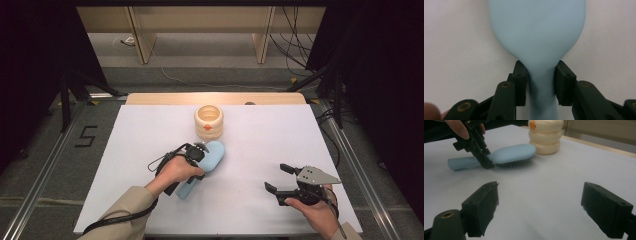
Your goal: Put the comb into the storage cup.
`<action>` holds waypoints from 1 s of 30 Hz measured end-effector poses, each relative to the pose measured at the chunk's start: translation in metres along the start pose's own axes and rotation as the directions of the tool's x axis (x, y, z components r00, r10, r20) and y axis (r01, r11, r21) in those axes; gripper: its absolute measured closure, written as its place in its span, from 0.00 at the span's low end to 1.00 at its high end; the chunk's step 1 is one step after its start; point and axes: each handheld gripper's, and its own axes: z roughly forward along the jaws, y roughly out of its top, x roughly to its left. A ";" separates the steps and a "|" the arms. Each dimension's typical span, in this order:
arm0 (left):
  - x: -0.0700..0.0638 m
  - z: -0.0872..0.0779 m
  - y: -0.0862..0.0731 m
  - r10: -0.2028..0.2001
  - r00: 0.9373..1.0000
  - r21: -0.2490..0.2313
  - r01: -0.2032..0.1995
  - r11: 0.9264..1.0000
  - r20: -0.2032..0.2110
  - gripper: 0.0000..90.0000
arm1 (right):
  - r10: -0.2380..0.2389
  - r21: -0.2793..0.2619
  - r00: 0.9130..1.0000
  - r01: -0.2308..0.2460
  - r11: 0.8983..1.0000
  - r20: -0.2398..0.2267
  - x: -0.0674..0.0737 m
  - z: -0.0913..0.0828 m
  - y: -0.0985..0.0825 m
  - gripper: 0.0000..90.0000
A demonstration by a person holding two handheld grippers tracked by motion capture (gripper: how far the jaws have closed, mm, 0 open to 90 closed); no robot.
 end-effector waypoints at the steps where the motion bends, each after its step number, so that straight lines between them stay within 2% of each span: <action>1: 0.000 0.000 0.000 -0.002 1.000 0.002 0.002 1.000 0.000 0.74 | 0.001 -0.002 1.000 -0.001 1.000 -0.002 0.000 0.000 0.000 0.17; 7: 0.001 -0.001 -0.002 0.012 1.000 -0.004 -0.012 1.000 0.002 0.75 | 0.004 0.000 1.000 -0.004 1.000 -0.001 0.000 0.000 0.000 0.17; 16: 0.001 -0.002 -0.004 0.006 1.000 -0.027 -0.006 1.000 0.009 0.77 | 0.007 0.002 1.000 -0.007 1.000 -0.002 0.000 0.001 0.000 0.17; 30: 0.002 -0.005 -0.010 0.019 1.000 -0.096 -0.017 0.995 0.020 0.77 | 0.007 0.002 1.000 -0.007 1.000 0.000 0.000 0.000 0.000 0.17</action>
